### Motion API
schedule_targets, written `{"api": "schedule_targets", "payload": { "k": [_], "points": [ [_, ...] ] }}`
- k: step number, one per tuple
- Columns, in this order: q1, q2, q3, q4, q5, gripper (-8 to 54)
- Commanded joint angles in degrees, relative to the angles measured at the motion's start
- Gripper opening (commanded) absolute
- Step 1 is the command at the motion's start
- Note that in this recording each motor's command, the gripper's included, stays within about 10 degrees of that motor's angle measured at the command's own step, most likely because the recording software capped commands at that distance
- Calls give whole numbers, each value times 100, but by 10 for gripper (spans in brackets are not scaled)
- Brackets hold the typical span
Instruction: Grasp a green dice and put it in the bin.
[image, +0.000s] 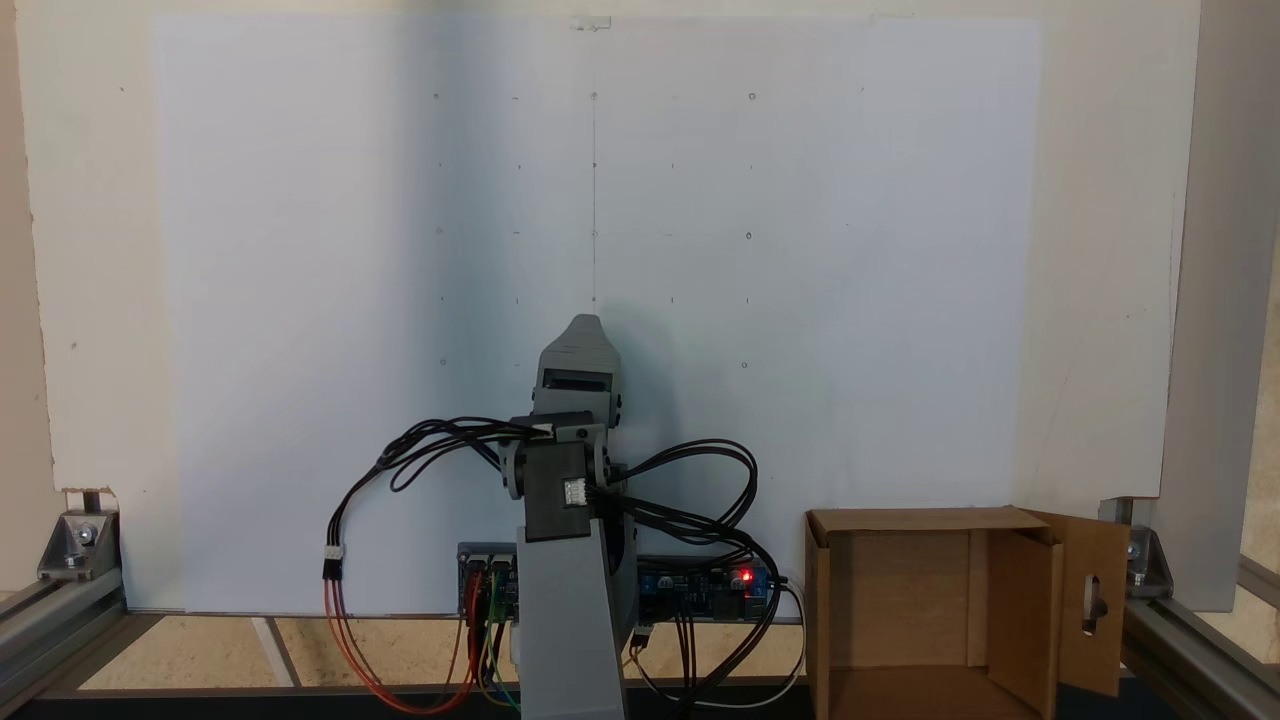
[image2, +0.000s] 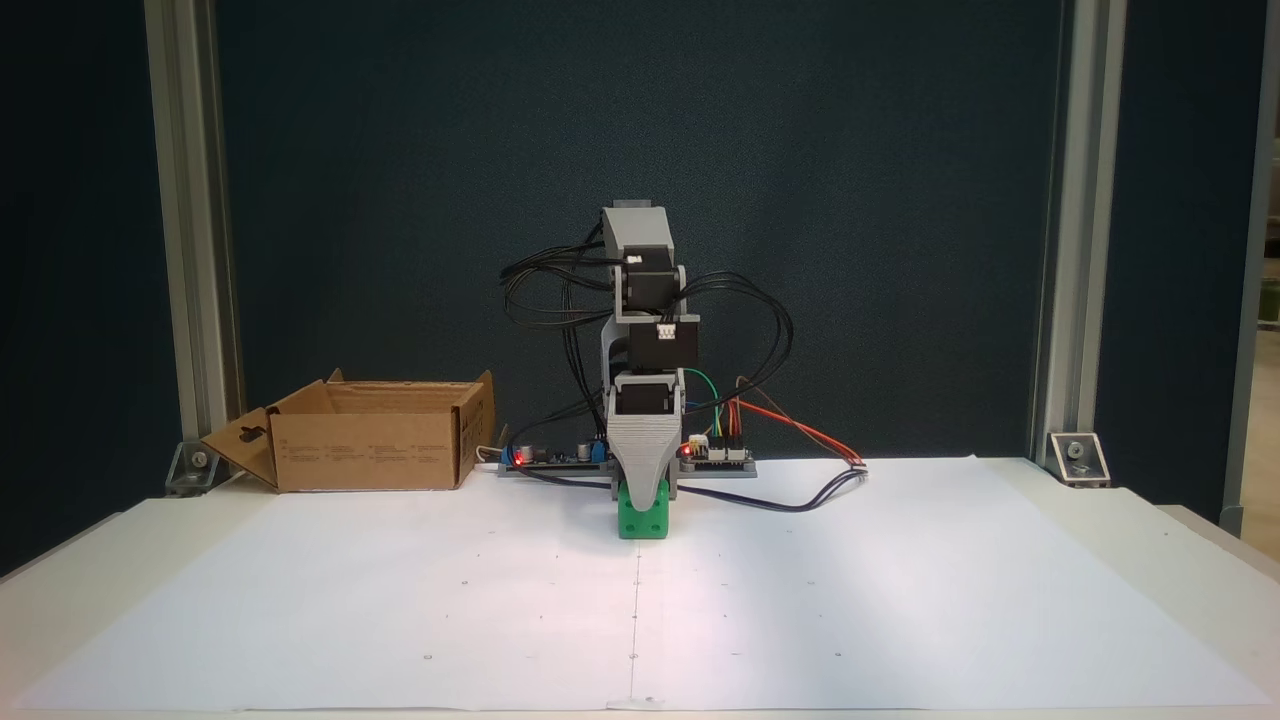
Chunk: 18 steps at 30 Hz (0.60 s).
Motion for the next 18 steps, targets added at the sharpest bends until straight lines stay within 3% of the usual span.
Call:
{"api": "schedule_targets", "payload": {
  "k": [1,18],
  "points": [
    [-9,35,-114,-97,229,431],
    [0,-422,-53,-158,211,432]
  ]
}}
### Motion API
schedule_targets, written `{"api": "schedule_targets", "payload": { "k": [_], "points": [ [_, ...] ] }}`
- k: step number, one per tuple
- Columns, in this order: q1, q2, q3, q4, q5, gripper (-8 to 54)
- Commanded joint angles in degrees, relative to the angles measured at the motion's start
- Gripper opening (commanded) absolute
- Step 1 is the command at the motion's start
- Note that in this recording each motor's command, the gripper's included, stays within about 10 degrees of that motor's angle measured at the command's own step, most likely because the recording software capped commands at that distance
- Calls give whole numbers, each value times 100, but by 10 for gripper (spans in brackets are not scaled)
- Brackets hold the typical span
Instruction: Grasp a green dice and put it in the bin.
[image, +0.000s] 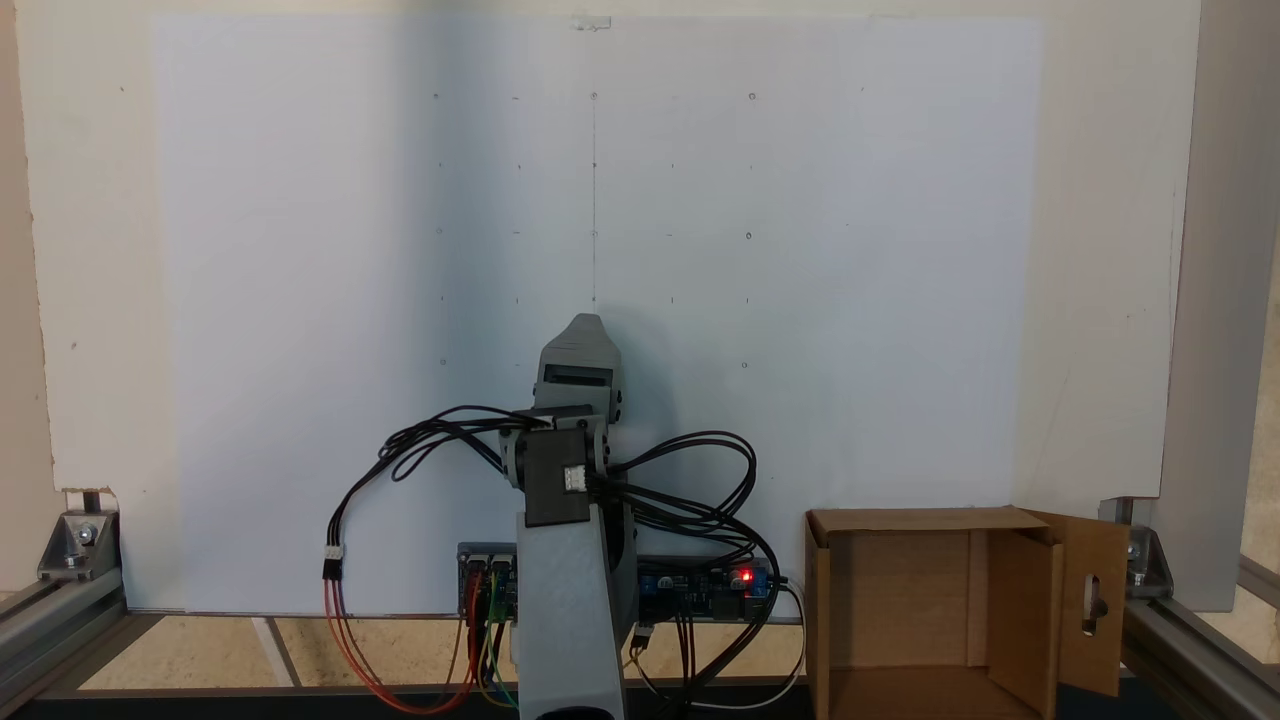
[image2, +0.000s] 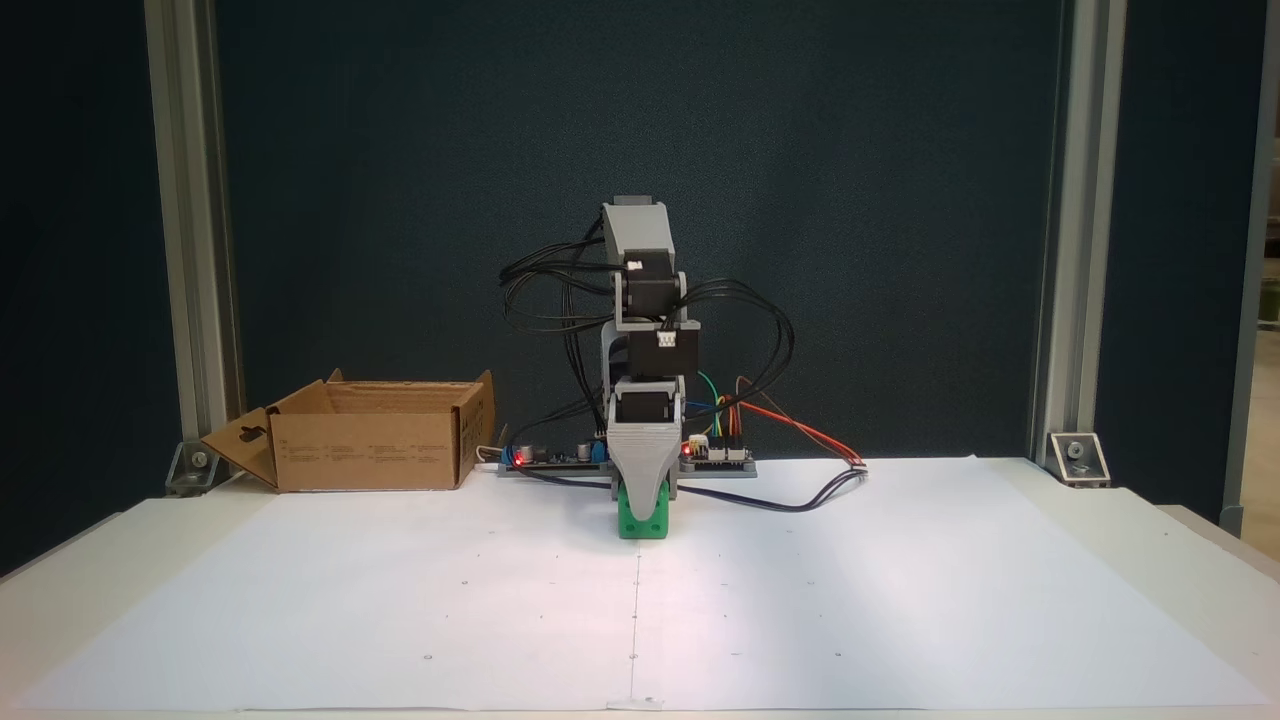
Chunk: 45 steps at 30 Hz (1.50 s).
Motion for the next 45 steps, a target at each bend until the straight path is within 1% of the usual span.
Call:
{"api": "schedule_targets", "payload": {
  "k": [1,19,21,23,28,31,33,37,38,42,45],
  "points": [
    [9,-70,-88,-35,211,432],
    [229,-299,-88,-176,158,431],
    [255,-343,-88,-211,158,429],
    [255,-352,-88,-220,158,413],
    [246,-378,-88,-360,149,410],
    [246,-378,-88,-413,158,355],
    [246,-378,-88,-448,158,289],
    [246,-378,-88,-492,149,133],
    [246,-378,-88,-501,149,115],
    [202,-369,-264,-264,176,115],
    [123,-369,-1193,877,176,115]
  ]
}}
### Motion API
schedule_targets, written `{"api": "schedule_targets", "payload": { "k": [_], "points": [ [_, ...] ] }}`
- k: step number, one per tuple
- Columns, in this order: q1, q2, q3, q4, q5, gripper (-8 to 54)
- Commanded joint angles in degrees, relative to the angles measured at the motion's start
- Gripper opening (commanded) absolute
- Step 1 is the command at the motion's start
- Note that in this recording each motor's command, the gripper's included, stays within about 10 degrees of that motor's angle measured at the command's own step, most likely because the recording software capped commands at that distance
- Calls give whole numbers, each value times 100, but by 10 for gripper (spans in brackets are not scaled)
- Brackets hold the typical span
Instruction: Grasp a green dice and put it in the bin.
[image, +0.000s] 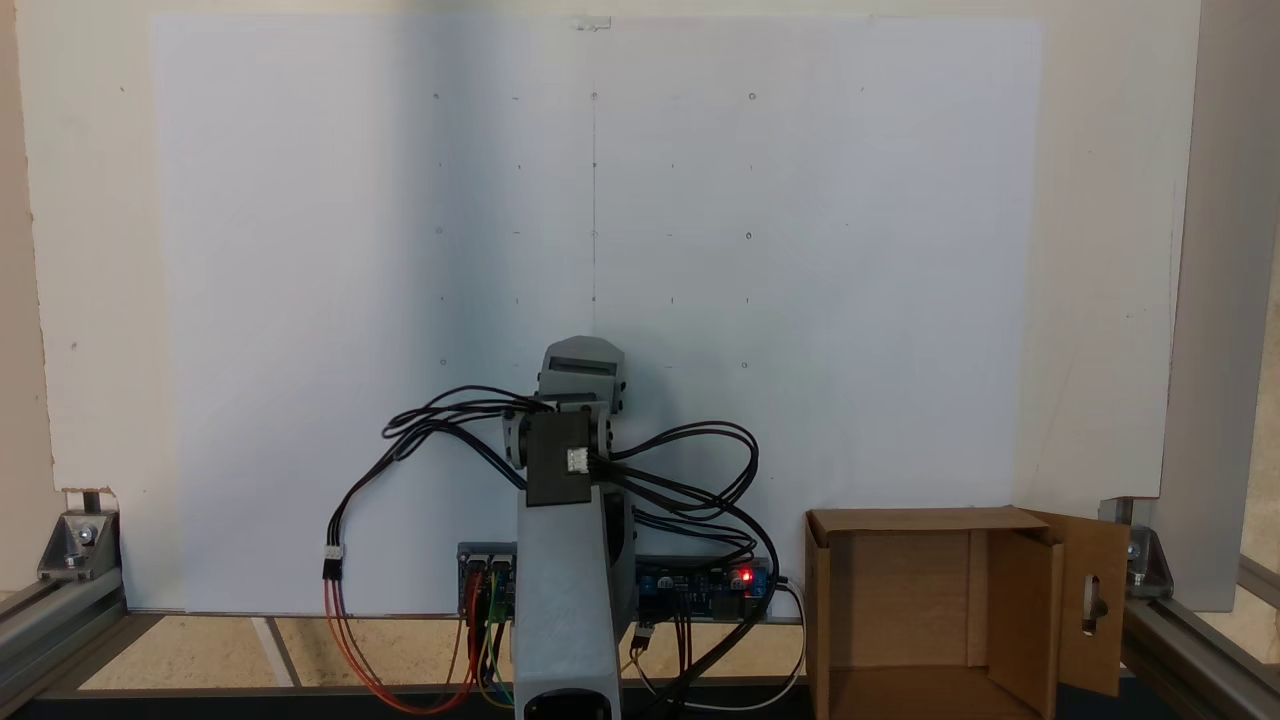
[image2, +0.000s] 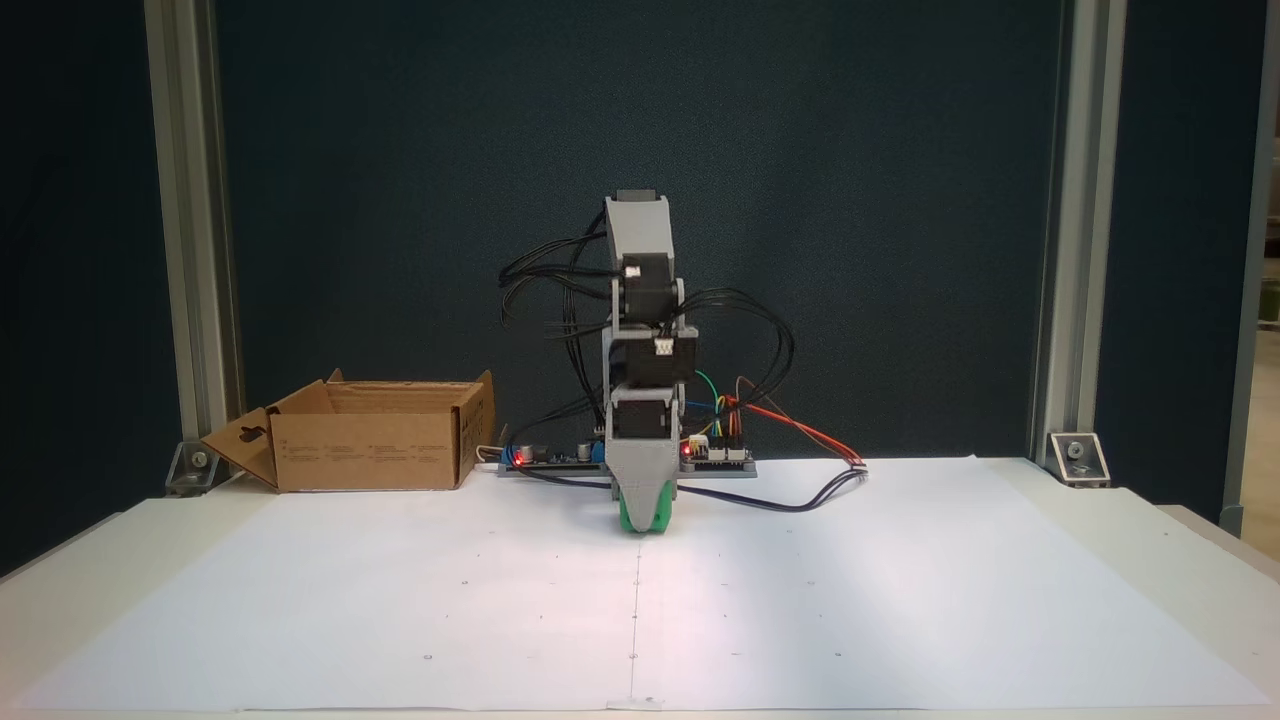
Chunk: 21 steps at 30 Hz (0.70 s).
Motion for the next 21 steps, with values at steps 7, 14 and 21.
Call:
{"api": "schedule_targets", "payload": {
  "k": [7,14,21],
  "points": [
    [-185,18,-3312,2802,290,115],
    [615,9,-5572,3964,-299,115],
    [3338,-360,-5572,2426,-2090,115]
  ]
}}
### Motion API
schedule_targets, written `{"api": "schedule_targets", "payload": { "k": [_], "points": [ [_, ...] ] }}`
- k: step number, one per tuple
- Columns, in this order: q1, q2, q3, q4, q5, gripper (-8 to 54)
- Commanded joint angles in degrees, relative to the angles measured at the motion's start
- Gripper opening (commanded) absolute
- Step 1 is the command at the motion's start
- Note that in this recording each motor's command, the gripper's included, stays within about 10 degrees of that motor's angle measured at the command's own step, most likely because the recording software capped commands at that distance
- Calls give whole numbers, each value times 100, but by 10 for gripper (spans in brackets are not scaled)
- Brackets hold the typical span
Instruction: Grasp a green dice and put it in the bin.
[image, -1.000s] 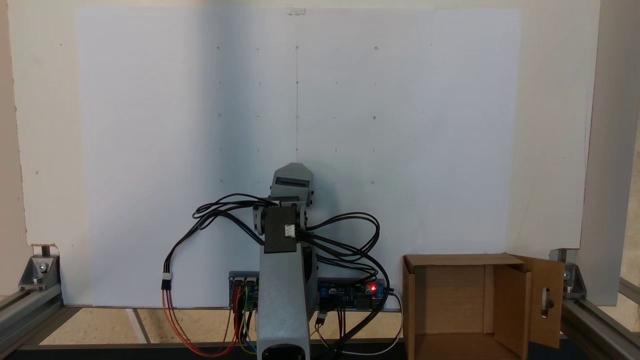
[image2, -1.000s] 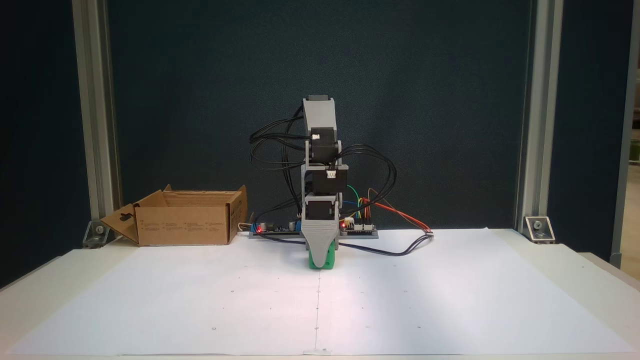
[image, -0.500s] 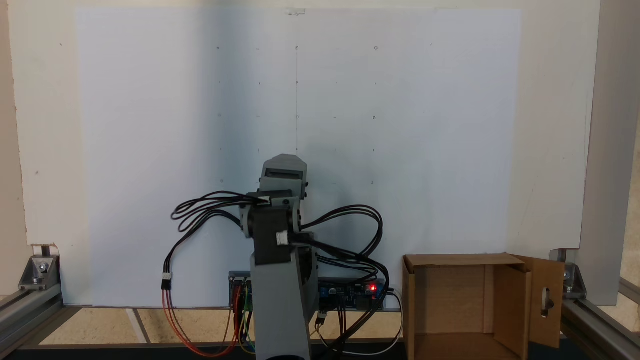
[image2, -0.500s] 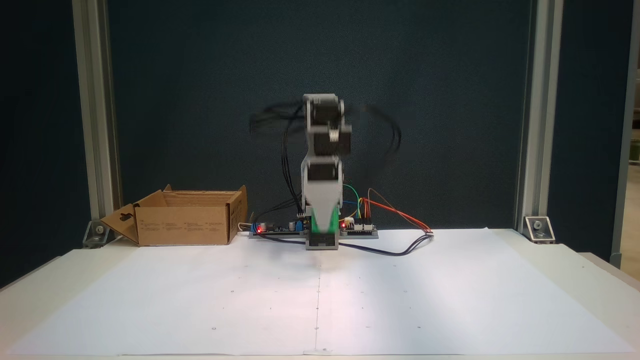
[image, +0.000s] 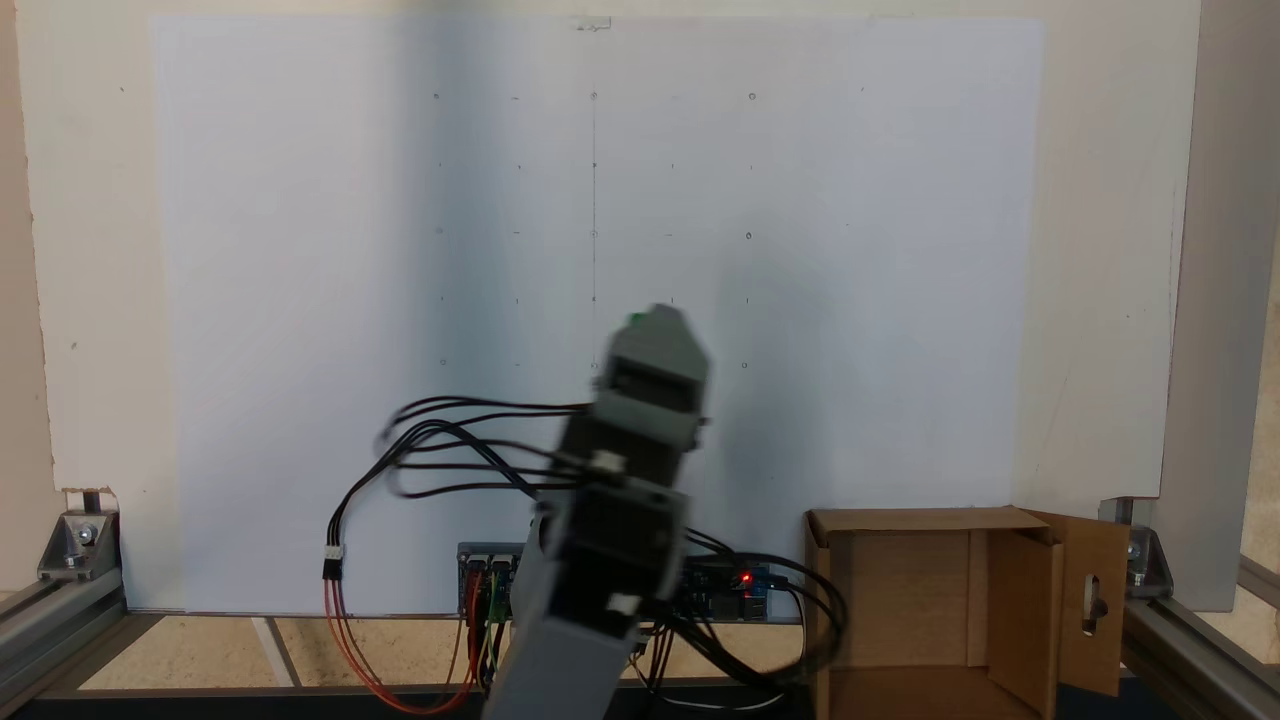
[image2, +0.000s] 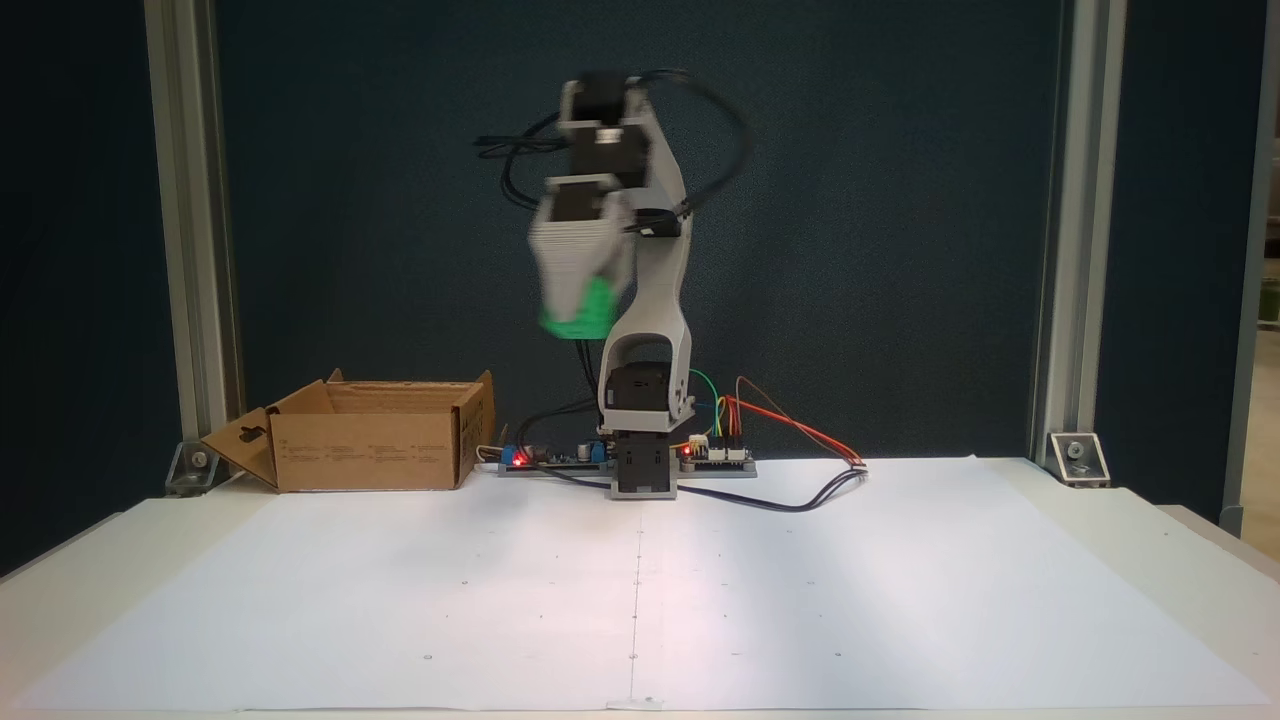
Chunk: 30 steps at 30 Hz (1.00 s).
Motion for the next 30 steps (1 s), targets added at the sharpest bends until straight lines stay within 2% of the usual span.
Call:
{"api": "schedule_targets", "payload": {
  "k": [1,8,17,27,30],
  "points": [
    [912,-132,-220,-668,-947,115],
    [3612,-642,-237,-1916,-1898,115],
    [6144,-1406,-308,-3217,-2171,115],
    [7998,-2171,-308,-3199,-2514,115],
    [8367,-2250,-308,-2584,-2566,115]
  ]
}}
